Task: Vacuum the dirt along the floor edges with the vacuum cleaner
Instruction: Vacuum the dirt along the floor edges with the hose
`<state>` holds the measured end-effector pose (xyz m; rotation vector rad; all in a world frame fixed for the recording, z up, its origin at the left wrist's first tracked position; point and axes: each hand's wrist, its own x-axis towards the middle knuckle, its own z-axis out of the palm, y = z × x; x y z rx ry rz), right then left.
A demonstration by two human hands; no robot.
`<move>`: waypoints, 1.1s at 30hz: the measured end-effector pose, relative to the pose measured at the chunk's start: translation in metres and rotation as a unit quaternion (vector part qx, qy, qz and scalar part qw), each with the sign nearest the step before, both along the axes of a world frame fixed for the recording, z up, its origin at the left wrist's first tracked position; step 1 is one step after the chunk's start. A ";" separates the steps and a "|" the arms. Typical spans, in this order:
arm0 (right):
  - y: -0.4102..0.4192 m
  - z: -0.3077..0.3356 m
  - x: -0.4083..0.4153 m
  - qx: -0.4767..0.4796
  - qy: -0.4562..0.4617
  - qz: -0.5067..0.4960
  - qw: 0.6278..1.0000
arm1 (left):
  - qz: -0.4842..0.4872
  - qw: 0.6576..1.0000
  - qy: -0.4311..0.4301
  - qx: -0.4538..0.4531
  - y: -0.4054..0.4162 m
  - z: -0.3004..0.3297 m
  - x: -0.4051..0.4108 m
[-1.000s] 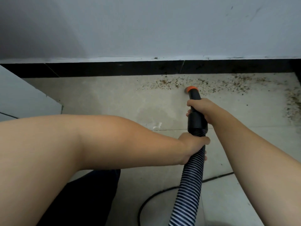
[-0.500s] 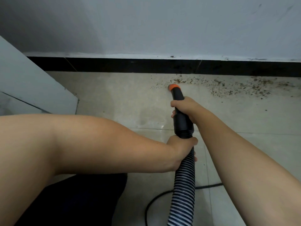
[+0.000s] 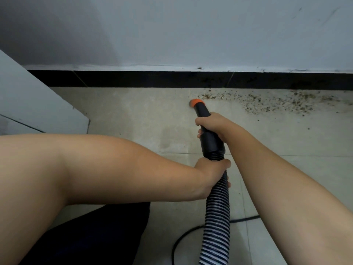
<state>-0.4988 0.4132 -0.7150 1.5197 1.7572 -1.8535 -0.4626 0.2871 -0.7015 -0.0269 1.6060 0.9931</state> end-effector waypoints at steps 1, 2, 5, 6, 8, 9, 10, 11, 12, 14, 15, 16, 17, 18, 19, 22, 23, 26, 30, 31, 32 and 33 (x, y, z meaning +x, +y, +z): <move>0.006 0.001 0.009 0.006 -0.006 -0.014 1.000 | -0.016 1.000 0.002 0.008 0.005 0.000 0.006; 0.013 0.002 0.018 0.011 -0.014 -0.029 0.999 | -0.036 0.999 -0.002 0.010 0.009 0.001 0.012; 0.031 0.004 0.041 0.022 -0.033 -0.084 0.996 | -0.078 0.996 -0.049 0.014 0.024 0.004 0.019; 0.037 0.003 0.047 0.026 -0.038 -0.100 0.994 | -0.089 0.993 -0.080 0.005 0.028 0.005 0.019; 0.046 0.002 0.054 0.031 -0.043 -0.129 0.990 | -0.100 0.989 -0.112 -0.002 0.036 0.007 0.018; 0.049 0.001 0.055 0.032 -0.043 -0.140 0.989 | -0.102 0.988 -0.112 -0.002 0.039 0.007 0.017; 0.052 0.000 0.054 0.031 -0.041 -0.148 0.988 | -0.100 0.989 -0.113 -0.001 0.041 0.006 0.016; 0.053 -0.001 0.053 0.031 -0.039 -0.153 0.987 | -0.097 0.989 -0.112 0.000 0.043 0.004 0.014; 0.054 -0.002 0.050 0.032 -0.038 -0.158 0.986 | -0.094 0.989 -0.112 0.001 0.044 0.002 0.011; 0.053 -0.005 0.044 0.034 -0.036 -0.165 0.985 | -0.088 0.990 -0.109 0.000 0.044 0.000 0.005; 0.053 -0.006 0.041 0.035 -0.035 -0.168 0.985 | -0.086 0.990 -0.108 -0.001 0.043 0.000 0.003; 0.052 -0.007 0.039 0.037 -0.032 -0.171 0.984 | -0.084 0.991 -0.107 -0.002 0.043 -0.002 0.001; 0.052 -0.007 0.037 0.038 -0.028 -0.174 0.984 | -0.081 0.991 -0.108 -0.001 0.043 -0.002 -0.001; 0.052 -0.008 0.036 0.039 -0.025 -0.177 0.983 | -0.078 0.991 -0.109 -0.002 0.043 -0.002 -0.003; 0.051 -0.008 0.035 0.040 -0.023 -0.179 0.983 | -0.077 0.991 -0.109 -0.002 0.043 -0.002 -0.004; 0.050 -0.007 0.036 0.041 -0.022 -0.182 0.982 | -0.076 0.991 -0.109 -0.001 0.042 -0.003 -0.003; 0.050 -0.007 0.037 0.040 -0.021 -0.183 0.982 | -0.075 0.991 -0.111 0.000 0.042 -0.004 -0.002; 0.048 -0.007 0.041 0.037 -0.012 -0.191 0.981 | -0.070 0.991 -0.118 -0.001 0.040 -0.005 0.001; 0.045 -0.009 0.044 0.037 -0.001 -0.195 0.980 | -0.069 0.990 -0.122 -0.004 0.038 -0.004 0.003; 0.045 -0.010 0.044 0.037 0.001 -0.195 0.980 | -0.070 0.990 -0.121 -0.005 0.037 -0.004 0.003; 0.044 -0.010 0.044 0.037 0.004 -0.194 0.980 | -0.071 0.990 -0.119 -0.006 0.037 -0.004 0.003; 0.044 -0.011 0.043 0.037 0.007 -0.192 0.981 | -0.070 0.991 -0.116 -0.009 0.037 -0.005 0.003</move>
